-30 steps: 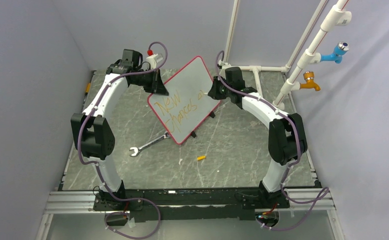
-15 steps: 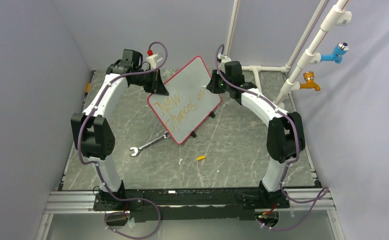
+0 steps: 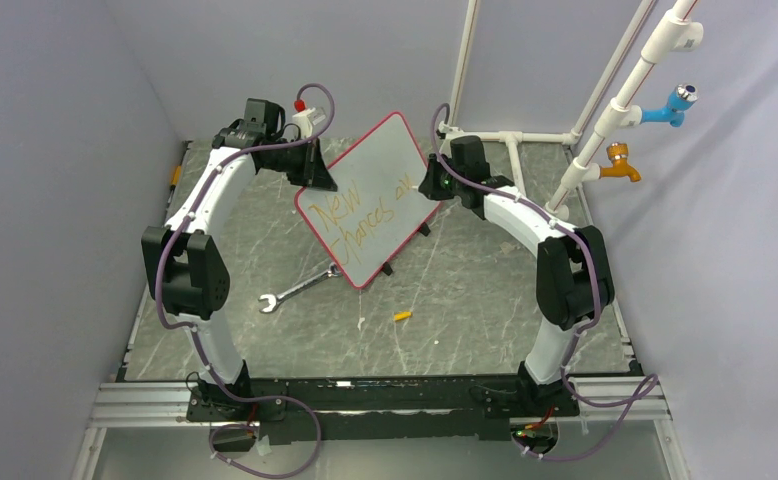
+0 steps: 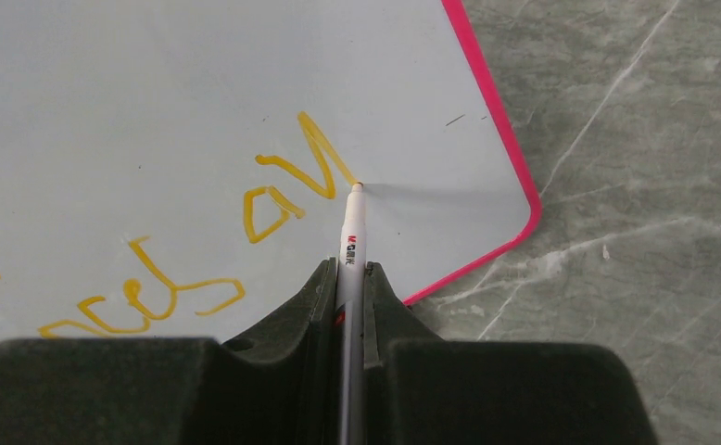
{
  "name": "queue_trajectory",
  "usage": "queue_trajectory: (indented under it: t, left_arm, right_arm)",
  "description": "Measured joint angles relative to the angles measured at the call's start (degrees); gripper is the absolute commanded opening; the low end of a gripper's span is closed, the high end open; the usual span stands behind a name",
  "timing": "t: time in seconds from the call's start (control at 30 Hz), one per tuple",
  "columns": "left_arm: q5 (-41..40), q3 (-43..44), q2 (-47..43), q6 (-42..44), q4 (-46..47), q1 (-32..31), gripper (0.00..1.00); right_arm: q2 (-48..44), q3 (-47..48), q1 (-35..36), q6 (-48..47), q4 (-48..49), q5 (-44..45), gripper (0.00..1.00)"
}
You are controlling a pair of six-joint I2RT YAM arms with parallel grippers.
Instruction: Write a sentence on the whiteboard
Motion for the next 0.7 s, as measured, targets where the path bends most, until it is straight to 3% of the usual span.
queue_trajectory:
  t: [0.7]
  left_arm:
    - [0.17,-0.11,0.00,0.04,0.11,0.00,0.00]
  right_arm:
    - [3.43,10.80,0.02,-0.17,-3.37,0.50,0.00]
